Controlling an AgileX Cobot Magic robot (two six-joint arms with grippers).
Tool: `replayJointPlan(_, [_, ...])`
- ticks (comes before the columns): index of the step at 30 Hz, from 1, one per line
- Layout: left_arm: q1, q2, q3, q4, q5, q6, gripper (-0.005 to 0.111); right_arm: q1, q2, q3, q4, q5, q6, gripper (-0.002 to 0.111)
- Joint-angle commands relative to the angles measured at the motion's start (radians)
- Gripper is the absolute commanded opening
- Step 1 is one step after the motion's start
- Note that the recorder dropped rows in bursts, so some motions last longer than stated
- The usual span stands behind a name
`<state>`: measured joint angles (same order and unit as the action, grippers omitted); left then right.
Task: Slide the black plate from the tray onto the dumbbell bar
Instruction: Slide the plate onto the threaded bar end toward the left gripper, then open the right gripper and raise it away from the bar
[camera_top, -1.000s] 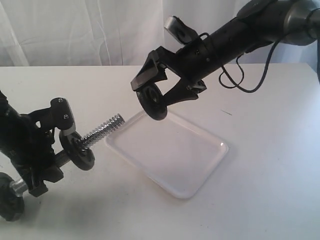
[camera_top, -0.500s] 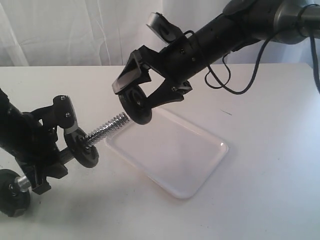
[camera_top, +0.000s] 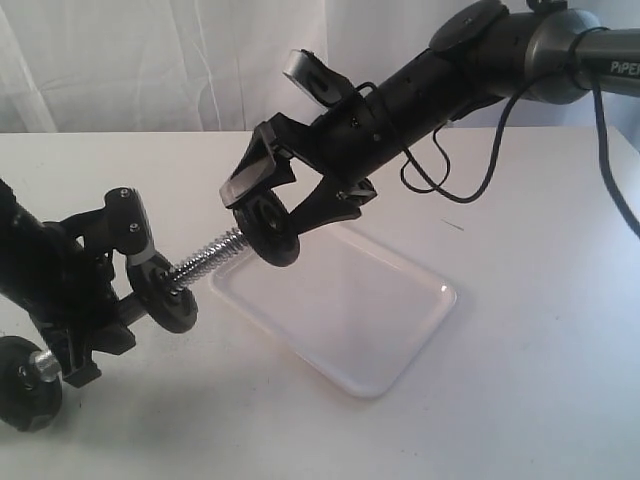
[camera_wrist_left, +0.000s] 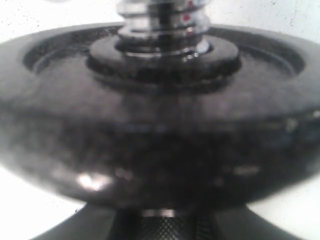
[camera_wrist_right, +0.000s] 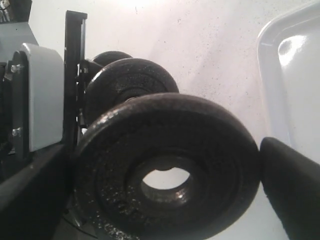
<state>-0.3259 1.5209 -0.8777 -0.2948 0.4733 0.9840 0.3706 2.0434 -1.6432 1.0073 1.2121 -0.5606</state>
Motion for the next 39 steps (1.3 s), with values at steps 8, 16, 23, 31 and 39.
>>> replayJointPlan(8, [-0.001,-0.058,-0.025,-0.064,-0.038,0.019,0.0,0.001,-0.008,-0.007,0.113,0.009,-0.02,0.0])
replayJointPlan(16, [-0.001,-0.058,-0.025,-0.079,-0.033,0.028,0.0,0.001,-0.008,-0.007,0.117,0.009,-0.042,0.0])
replayJointPlan(23, [-0.005,-0.058,-0.025,-0.169,-0.033,0.118,0.0,0.001,-0.008,-0.007,0.117,0.009,-0.046,0.0])
replayJointPlan(31, [-0.007,-0.062,-0.025,-0.208,-0.029,0.141,0.0,0.001,-0.008,-0.007,0.129,0.009,-0.046,0.0])
replayJointPlan(39, [-0.007,-0.088,-0.032,-0.222,-0.061,0.159,0.0,0.014,-0.008,-0.007,0.152,0.009,-0.049,0.0])
